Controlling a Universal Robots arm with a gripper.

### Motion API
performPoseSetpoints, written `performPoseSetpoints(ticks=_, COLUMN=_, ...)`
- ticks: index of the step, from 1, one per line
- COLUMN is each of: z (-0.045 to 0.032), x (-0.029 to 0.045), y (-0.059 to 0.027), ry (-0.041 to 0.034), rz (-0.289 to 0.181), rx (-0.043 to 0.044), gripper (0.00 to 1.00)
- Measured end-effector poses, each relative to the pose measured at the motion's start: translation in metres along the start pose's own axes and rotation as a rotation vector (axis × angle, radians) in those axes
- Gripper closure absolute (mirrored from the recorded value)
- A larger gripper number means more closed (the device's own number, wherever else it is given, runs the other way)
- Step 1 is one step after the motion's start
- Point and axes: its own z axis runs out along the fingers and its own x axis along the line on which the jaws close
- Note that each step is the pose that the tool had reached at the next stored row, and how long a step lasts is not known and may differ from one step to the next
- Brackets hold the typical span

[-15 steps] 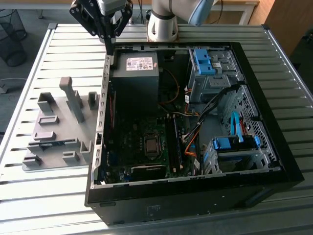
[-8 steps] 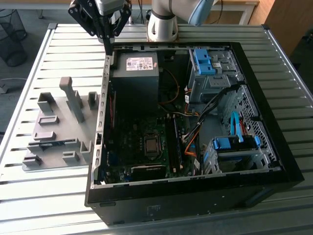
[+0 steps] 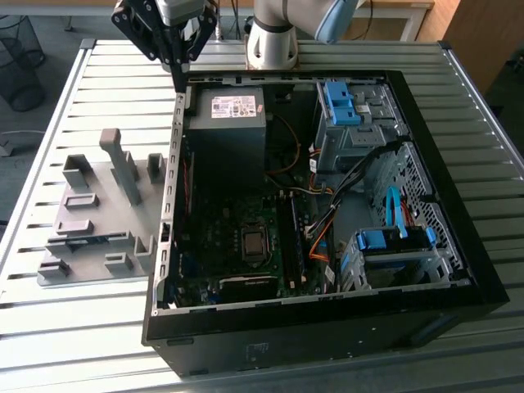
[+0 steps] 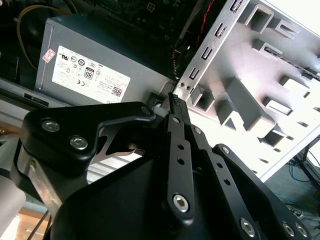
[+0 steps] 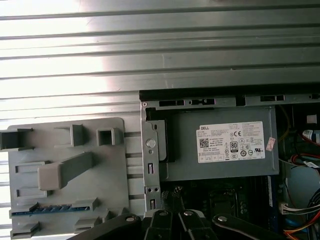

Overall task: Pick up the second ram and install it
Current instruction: 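Reach for the second ram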

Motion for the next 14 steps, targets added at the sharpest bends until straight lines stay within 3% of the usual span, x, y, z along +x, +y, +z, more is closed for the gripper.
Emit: performPoseSetpoints(ticks=14, z=-0.0001, x=0.0060, y=-0.0005, ry=0.0000, rz=0.000, rx=0.0000, gripper=0.90)
